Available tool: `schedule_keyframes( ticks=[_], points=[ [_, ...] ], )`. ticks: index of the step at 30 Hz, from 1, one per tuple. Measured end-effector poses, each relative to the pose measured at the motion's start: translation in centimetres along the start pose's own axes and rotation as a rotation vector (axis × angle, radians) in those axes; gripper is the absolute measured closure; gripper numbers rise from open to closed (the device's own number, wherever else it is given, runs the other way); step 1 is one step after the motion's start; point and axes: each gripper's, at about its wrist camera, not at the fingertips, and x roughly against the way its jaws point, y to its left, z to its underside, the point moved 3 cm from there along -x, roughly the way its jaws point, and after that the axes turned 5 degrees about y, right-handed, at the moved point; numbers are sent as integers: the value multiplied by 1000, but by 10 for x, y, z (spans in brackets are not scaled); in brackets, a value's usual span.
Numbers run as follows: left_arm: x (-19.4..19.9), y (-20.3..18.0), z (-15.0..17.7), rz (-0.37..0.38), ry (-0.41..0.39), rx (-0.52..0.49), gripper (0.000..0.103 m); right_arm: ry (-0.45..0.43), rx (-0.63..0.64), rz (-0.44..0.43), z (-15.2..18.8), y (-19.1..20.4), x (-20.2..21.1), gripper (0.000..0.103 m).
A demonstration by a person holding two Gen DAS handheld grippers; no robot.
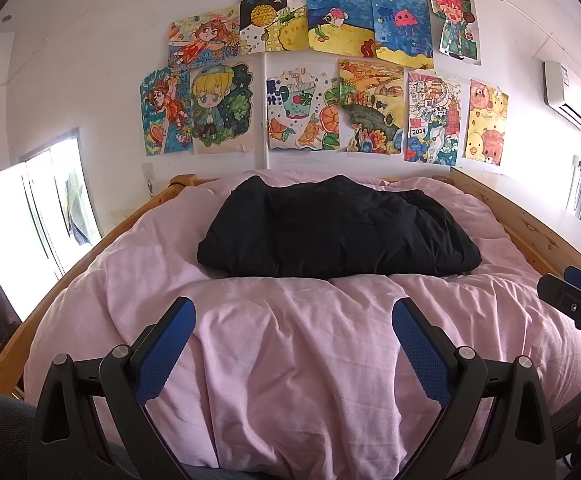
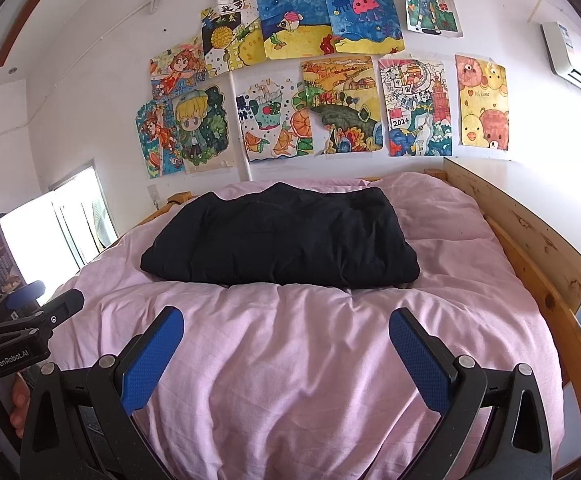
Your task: Fold large clothes
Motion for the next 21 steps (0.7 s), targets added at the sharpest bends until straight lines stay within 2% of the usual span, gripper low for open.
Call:
schedule_keyframes(
  ticks=[3,12,21],
  points=[
    [-1,0,0,-2,25,-1,6,1,0,0,0,0,0,0],
    [3,-5,0,-2,-2,-23,6,2,0,2,1,1,-1,0],
    [1,-8,2,-6,4,-22,6,4,-1,1,2,1,-1,0]
  ],
)
